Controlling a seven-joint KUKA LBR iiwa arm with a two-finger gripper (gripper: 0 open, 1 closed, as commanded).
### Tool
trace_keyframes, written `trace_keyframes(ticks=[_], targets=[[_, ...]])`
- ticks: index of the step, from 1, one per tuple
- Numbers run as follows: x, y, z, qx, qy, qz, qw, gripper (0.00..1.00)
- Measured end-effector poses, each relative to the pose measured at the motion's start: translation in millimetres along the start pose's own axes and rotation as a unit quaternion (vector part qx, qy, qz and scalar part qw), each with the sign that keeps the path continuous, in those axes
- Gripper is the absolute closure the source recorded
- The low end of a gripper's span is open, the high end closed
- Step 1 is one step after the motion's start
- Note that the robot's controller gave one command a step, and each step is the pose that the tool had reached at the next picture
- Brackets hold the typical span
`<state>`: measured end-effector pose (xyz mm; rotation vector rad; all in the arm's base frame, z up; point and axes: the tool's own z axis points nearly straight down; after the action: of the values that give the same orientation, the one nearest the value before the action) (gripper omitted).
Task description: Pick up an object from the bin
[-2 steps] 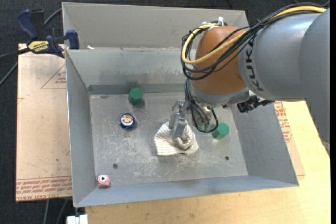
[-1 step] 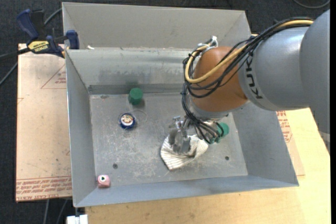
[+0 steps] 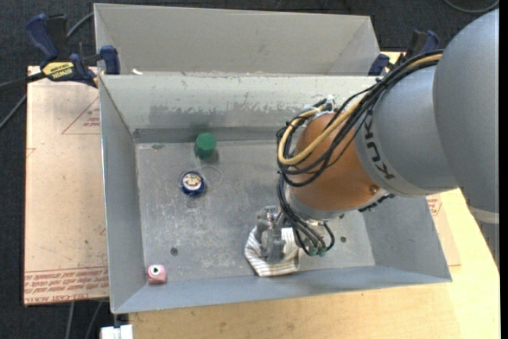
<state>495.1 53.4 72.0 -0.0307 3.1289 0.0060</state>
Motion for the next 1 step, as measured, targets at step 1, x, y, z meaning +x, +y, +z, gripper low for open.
trace_keyframes(ticks=[1], targets=[[0.0,-0.1,0.0,0.0,0.0,0.001,1.0,1.0]])
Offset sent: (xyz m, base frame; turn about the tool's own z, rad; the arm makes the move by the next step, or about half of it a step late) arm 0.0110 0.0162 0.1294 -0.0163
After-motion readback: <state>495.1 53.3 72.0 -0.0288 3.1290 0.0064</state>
